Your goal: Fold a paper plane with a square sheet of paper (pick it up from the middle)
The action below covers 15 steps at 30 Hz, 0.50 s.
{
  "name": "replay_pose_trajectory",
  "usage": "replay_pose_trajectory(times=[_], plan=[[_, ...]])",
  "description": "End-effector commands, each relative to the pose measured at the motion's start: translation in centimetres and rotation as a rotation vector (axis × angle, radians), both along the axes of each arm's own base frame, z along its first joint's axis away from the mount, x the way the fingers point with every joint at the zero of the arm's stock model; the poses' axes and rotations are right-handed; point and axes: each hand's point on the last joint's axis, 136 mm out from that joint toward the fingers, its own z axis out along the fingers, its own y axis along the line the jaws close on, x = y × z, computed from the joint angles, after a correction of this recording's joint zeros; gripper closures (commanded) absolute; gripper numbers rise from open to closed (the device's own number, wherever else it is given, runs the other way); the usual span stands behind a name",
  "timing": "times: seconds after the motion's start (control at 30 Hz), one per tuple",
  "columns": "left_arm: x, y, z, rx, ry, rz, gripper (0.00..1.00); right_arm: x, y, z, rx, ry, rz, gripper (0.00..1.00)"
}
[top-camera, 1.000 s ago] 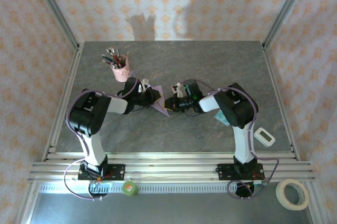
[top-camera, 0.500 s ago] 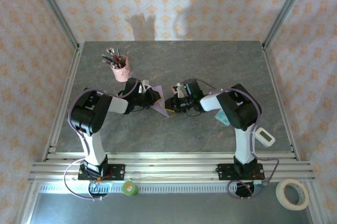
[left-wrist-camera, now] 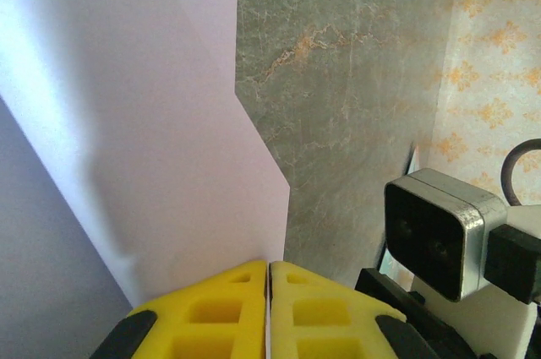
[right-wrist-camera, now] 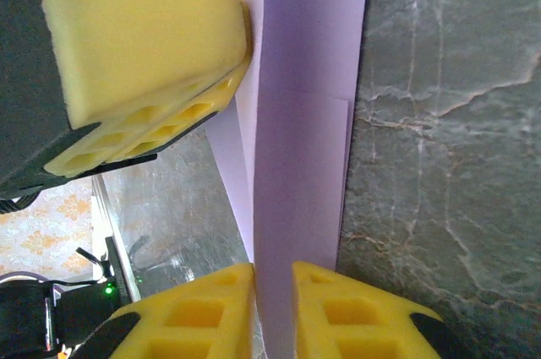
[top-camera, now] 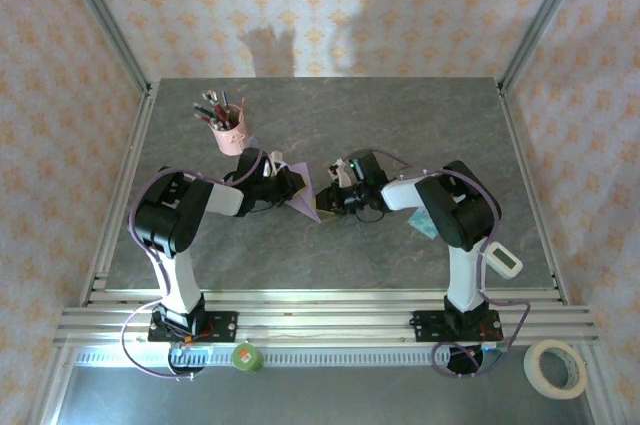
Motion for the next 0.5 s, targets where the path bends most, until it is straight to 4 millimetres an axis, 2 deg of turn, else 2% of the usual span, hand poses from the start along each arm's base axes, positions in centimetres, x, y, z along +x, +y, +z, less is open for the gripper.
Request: replay_pose_trajectory(times=[0.0, 0.33, 0.47], plan=[[0.4, -0.1, -0.4, 0.014, 0.003, 0.006, 0.89, -0.7, -1.8, -2.7, -0.115, 0.054, -0.034, 0.84], [0.4, -0.3, -0.6, 0.001, 0.012, 0.007, 0.9, -0.8, -2.3, -3.8, -0.162, 0.075, -0.048, 0.9], [0.4, -0.2, -0.7, 0.004, 0.014, 0.007, 0.9, -0.4, -2.2, -3.4, -0.158, 0.068, -0.056, 0.89]])
